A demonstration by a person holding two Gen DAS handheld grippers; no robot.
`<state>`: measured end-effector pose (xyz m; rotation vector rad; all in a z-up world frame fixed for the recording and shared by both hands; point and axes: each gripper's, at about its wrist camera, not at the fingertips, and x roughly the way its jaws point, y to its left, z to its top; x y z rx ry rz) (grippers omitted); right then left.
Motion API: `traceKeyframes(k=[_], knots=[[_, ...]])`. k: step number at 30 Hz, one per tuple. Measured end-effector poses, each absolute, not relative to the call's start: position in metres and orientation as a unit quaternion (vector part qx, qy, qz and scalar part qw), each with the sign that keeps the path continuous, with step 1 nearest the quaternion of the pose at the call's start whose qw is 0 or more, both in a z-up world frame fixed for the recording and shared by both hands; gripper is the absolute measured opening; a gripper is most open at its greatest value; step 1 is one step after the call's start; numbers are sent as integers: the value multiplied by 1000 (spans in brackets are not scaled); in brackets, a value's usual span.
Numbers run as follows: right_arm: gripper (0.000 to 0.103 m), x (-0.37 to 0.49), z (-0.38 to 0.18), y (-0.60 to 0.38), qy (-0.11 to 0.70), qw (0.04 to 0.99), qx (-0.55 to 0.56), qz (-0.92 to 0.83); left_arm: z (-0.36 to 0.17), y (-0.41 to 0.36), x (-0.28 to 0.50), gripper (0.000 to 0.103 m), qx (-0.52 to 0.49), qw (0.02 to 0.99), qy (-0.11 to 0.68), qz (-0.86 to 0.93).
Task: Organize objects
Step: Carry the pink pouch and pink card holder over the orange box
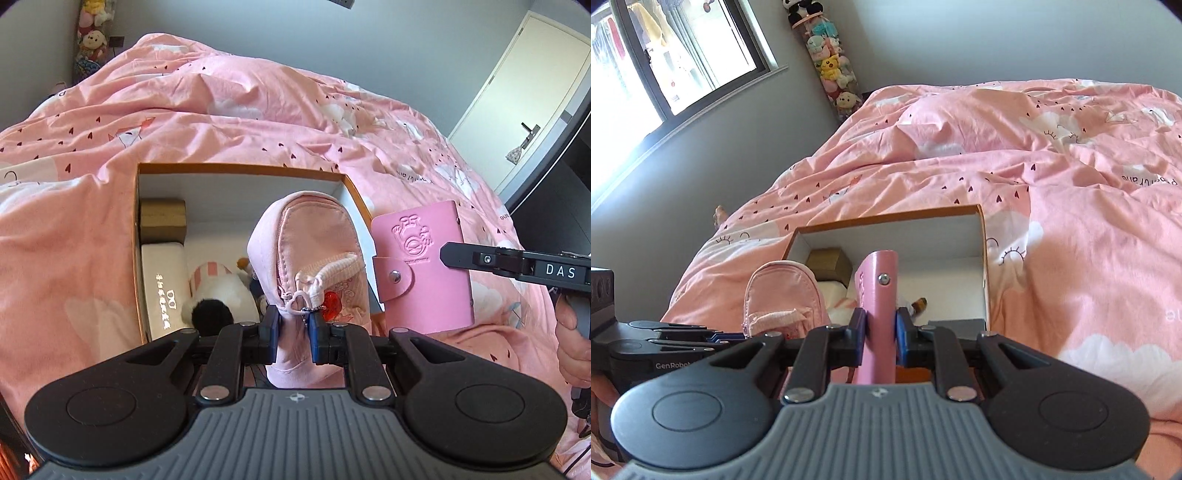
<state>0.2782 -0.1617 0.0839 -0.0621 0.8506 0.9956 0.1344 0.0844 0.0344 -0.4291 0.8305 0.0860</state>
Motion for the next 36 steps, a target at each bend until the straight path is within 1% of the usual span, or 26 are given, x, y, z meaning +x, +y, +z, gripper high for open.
traceKeyframes(k=[6, 13, 20, 24, 32, 36], knots=[[18, 305, 76, -126, 395, 794, -33, 461, 30, 109, 166, 18, -208, 892, 397, 54], [18, 348, 49, -84, 405, 792, -36, 455, 18, 126, 205, 18, -202, 888, 408, 61], [18, 381, 14, -43, 426, 792, -81, 430, 2, 136, 239, 18, -202, 884, 418, 54], [18, 387, -8, -27, 443, 786, -123, 413, -7, 139, 251, 18, -205, 880, 426, 50], [18, 391, -33, -14, 484, 764, -153, 399, -20, 141, 263, 18, -210, 873, 438, 37], [19, 385, -37, -7, 472, 764, -194, 394, -22, 140, 266, 18, -210, 873, 439, 33]])
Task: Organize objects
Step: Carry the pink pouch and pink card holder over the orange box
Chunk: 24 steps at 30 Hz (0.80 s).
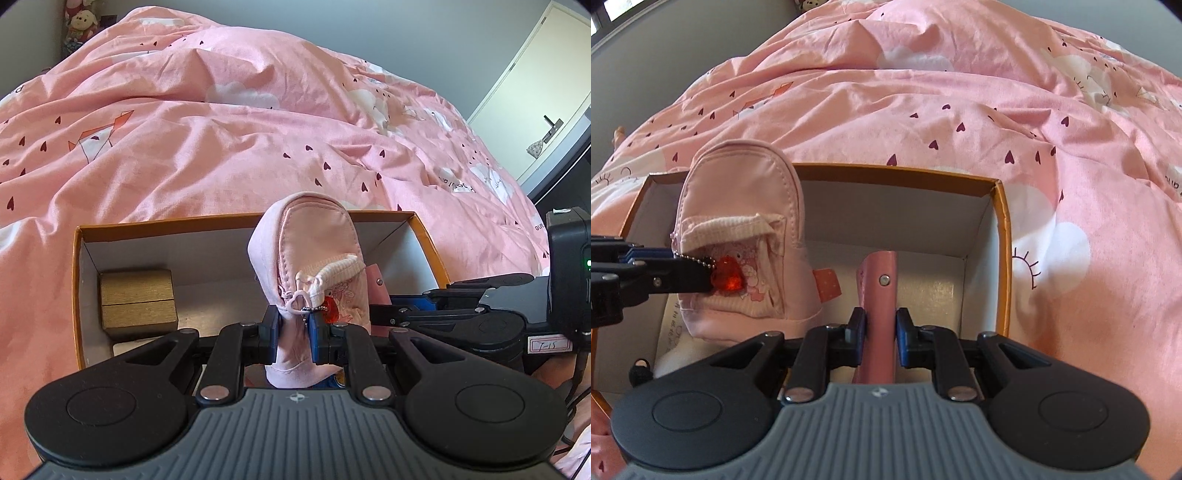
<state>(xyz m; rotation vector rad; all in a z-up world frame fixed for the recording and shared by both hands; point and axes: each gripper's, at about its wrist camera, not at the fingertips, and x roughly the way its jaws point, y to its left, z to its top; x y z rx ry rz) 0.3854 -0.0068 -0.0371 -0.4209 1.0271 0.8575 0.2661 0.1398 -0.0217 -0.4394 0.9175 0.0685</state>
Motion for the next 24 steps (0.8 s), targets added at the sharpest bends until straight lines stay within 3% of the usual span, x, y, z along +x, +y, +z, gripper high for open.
traceKeyframes(k=[9, 24], knots=[[23, 379, -23, -5, 395, 788, -289, 374, -21, 136, 270, 18, -208, 872, 443, 21], [23, 374, 22, -60, 338, 838, -231, 361, -37, 116, 312, 18, -299, 822, 484, -17]])
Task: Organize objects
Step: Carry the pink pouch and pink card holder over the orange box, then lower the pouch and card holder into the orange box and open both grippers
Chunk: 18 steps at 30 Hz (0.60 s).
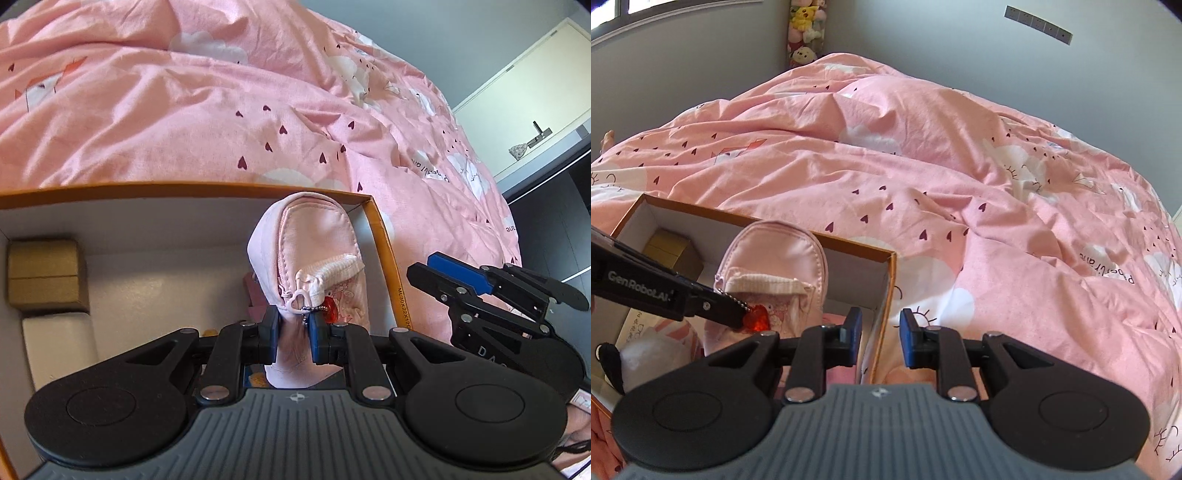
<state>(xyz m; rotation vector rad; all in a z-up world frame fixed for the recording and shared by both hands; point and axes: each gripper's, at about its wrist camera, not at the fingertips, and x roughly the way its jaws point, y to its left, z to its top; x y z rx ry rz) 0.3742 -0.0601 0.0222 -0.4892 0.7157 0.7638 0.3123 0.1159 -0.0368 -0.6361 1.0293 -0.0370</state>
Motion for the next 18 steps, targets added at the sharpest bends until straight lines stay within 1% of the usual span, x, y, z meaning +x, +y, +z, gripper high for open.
traceKeyframes(k=[3, 6, 10, 14, 18], knots=[[25, 378, 22, -69, 338, 844, -222, 352, -47, 111, 322, 18, -313, 807, 501, -16], [31, 382, 18, -76, 343, 848, -210, 344, -53, 105, 329, 18, -311, 801, 512, -8], [33, 384, 12, -81, 347, 847, -204, 346, -64, 102, 338, 18, -318, 791, 523, -3], [33, 385, 8, -81, 350, 845, -199, 352, -73, 99, 346, 19, -311, 785, 536, 6], [34, 386, 3, -80, 356, 840, -199, 357, -77, 99, 349, 21, -314, 782, 538, 13]])
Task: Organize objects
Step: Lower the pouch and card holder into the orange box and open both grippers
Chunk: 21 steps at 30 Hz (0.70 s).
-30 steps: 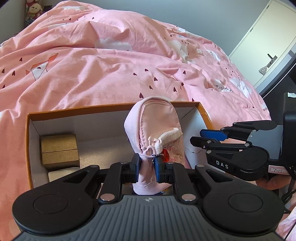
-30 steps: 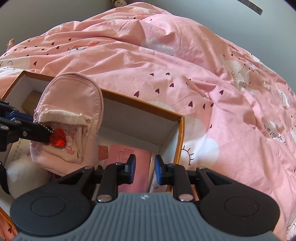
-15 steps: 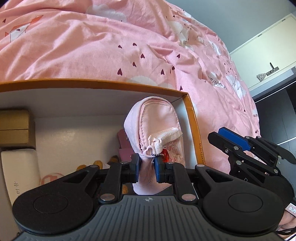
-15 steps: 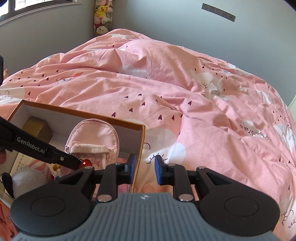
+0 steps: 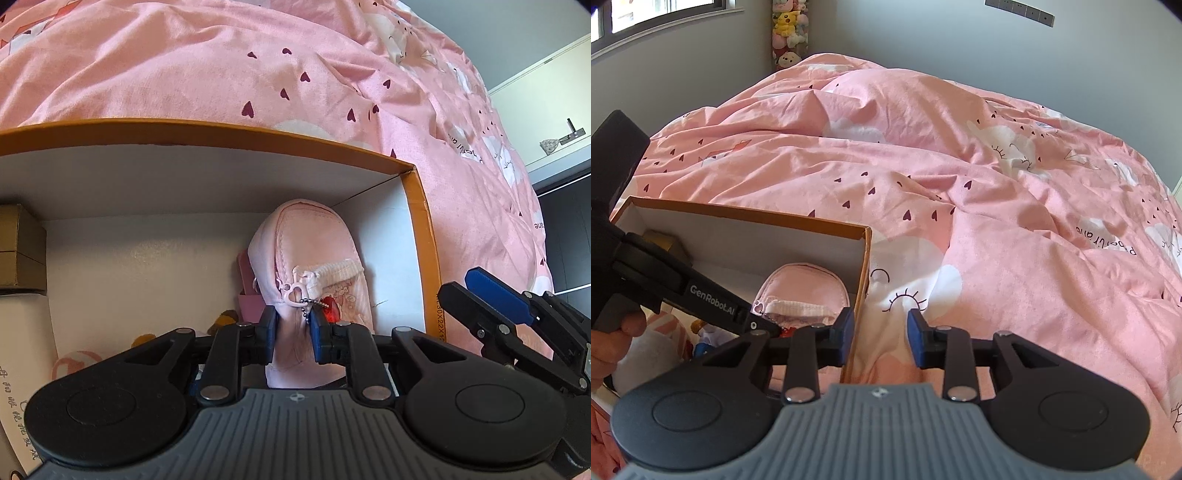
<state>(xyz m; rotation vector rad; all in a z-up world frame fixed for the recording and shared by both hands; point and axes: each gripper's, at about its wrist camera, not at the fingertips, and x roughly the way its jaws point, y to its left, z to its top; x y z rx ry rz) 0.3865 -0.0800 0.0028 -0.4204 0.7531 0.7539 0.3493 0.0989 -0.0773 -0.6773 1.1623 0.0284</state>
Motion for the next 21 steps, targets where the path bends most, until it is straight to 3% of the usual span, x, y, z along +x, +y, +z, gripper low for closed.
traceKeyframes(k=[5, 10, 21], knots=[[35, 385, -1, -78, 359, 838, -199, 361, -84, 96, 352, 34, -309, 780, 544, 29], [40, 384, 1, -81, 356, 839, -197, 363, -79, 94, 348, 59, -303, 789, 534, 27], [43, 366, 15, -89, 342, 843, -190, 369, -37, 80, 320, 63, -247, 836, 488, 39]])
